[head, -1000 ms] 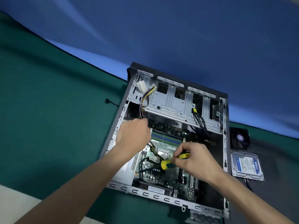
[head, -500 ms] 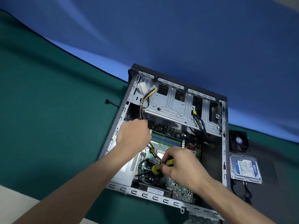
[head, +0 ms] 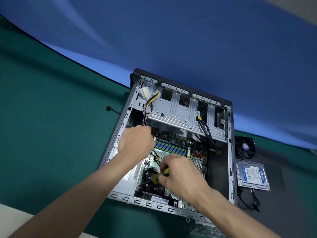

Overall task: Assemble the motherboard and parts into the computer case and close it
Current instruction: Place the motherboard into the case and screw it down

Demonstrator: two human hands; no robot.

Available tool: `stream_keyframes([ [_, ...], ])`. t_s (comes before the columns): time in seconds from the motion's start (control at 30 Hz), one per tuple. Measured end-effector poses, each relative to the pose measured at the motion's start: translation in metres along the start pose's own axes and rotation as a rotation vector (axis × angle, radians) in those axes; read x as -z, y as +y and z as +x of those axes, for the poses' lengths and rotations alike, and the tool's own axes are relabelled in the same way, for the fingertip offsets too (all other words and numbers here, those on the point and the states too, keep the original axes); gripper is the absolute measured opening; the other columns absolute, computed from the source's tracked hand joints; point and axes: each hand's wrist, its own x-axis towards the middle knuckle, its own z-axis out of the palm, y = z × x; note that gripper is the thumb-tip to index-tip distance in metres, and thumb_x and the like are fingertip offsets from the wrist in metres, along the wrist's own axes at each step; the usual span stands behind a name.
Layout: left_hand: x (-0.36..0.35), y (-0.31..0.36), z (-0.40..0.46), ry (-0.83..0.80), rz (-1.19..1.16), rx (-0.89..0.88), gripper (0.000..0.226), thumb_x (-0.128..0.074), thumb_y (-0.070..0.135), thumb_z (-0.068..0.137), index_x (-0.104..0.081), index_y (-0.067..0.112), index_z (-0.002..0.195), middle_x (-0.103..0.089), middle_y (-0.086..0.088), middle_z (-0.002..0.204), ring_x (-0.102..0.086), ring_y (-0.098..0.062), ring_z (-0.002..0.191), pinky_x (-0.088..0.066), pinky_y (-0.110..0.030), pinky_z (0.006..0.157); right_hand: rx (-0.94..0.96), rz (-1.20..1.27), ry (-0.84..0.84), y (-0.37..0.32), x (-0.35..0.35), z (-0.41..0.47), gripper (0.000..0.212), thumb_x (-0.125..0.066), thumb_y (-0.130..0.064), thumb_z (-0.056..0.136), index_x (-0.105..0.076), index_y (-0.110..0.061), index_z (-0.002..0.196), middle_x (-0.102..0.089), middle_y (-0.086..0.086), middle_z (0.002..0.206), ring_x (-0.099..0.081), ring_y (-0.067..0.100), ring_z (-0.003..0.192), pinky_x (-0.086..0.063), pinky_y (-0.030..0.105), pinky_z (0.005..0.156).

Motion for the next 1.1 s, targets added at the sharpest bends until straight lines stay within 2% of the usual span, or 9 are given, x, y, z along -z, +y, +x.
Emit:
stream_keyframes([
  [0.17,0.002,0.001,-0.001,0.011,-0.002,-0.001,0.026,-0.041,0.017,0.09,-0.067,0.017,0.095,-0.068,-0.004,0.082,-0.053,-0.023,0.064,-0.039,-0.03,0.057,0.044,-0.039,0.03,-0.011,0.001,0.001,0.011,-0.059,-0.028,0.085,-0.06,-0.019,0.092,-0.059,-0.002,0.102,-0.058,0.022,0.09,-0.046,0.029,0.075],
  [0.37,0.0,0.0,0.0,0.023,-0.004,-0.005,0.027,-0.041,0.018,0.09,-0.067,0.018,0.097,-0.068,-0.004,0.084,-0.061,-0.026,0.072,-0.038,-0.03,0.058,0.049,-0.068,0.039,-0.016,-0.001,0.001,0.011,-0.059,-0.026,0.084,-0.06,-0.017,0.091,-0.059,0.0,0.101,-0.058,0.025,0.087,-0.045,0.03,0.072],
  [0.5,-0.001,0.0,0.0,0.028,-0.016,0.0,0.027,-0.041,0.018,0.09,-0.068,0.018,0.096,-0.068,-0.005,0.084,-0.059,-0.026,0.07,-0.037,-0.03,0.057,0.054,-0.069,0.036,-0.02,-0.002,0.003,0.01,-0.059,-0.025,0.083,-0.059,-0.016,0.086,-0.06,0.001,0.098,-0.058,0.027,0.087,-0.049,0.033,0.074],
  [0.6,0.0,0.0,-0.001,0.031,-0.017,0.002,0.027,-0.041,0.018,0.09,-0.068,0.017,0.095,-0.068,-0.005,0.081,-0.053,-0.025,0.065,-0.037,-0.03,0.056,0.046,-0.058,0.045,-0.02,-0.003,0.004,0.006,-0.058,-0.024,0.083,-0.056,-0.019,0.083,-0.06,0.0,0.097,-0.057,0.026,0.086,-0.048,0.032,0.073],
  [0.73,0.0,0.0,-0.002,0.028,-0.024,-0.002,0.026,-0.041,0.017,0.089,-0.067,0.016,0.093,-0.067,-0.004,0.079,-0.056,-0.025,0.066,-0.038,-0.03,0.056,0.035,-0.045,0.05,-0.016,-0.002,0.002,0.009,-0.058,-0.025,0.083,-0.05,-0.024,0.08,-0.058,-0.003,0.095,-0.055,0.022,0.084,-0.045,0.029,0.071],
  [0.93,0.001,0.001,-0.001,0.026,-0.02,0.0,0.027,-0.04,0.017,0.09,-0.067,0.017,0.093,-0.068,-0.004,0.08,-0.06,-0.025,0.07,-0.04,-0.03,0.058,0.051,0.007,0.042,-0.008,-0.005,-0.006,0.005,-0.06,-0.027,0.084,-0.06,-0.022,0.086,-0.059,-0.004,0.097,-0.057,0.02,0.088,-0.046,0.027,0.073],
  [1.1,0.002,0.001,-0.002,0.027,-0.03,0.005,0.027,-0.04,0.017,0.09,-0.067,0.017,0.093,-0.068,-0.004,0.081,-0.062,-0.025,0.072,-0.044,-0.031,0.061,0.028,0.016,0.066,-0.003,-0.008,-0.01,0.008,-0.059,-0.028,0.085,-0.061,-0.021,0.088,-0.054,-0.008,0.092,-0.056,0.019,0.089,-0.047,0.029,0.074],
])
